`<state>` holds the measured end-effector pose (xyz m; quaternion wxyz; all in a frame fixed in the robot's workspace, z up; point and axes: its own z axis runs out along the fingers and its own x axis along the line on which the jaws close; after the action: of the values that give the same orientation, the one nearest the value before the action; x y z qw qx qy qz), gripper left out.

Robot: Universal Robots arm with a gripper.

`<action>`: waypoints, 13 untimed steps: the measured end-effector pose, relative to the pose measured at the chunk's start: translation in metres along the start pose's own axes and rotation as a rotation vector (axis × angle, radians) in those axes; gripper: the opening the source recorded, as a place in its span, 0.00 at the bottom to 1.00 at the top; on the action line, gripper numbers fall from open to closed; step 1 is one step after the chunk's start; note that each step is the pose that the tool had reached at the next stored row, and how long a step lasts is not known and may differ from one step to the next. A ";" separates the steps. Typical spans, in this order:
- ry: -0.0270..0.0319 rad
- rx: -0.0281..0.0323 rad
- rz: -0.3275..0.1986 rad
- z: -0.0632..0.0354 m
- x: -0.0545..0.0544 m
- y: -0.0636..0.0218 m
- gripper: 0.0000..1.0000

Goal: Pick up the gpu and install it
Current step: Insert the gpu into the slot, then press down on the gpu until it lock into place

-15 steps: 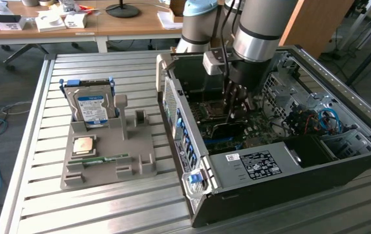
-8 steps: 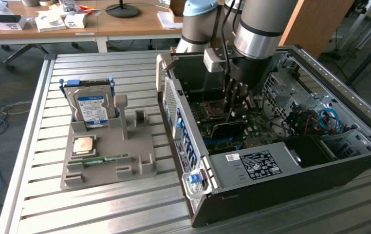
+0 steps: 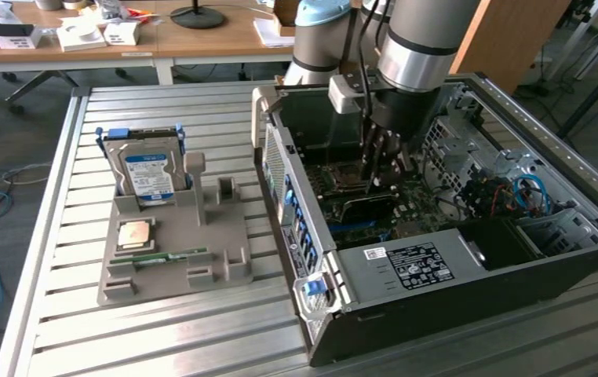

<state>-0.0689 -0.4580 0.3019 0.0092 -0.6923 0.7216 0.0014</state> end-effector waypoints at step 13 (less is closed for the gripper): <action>0.0002 -0.0001 0.000 -0.0004 0.000 0.0000 0.34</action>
<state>-0.0689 -0.4580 0.3023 0.0091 -0.6923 0.7216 0.0014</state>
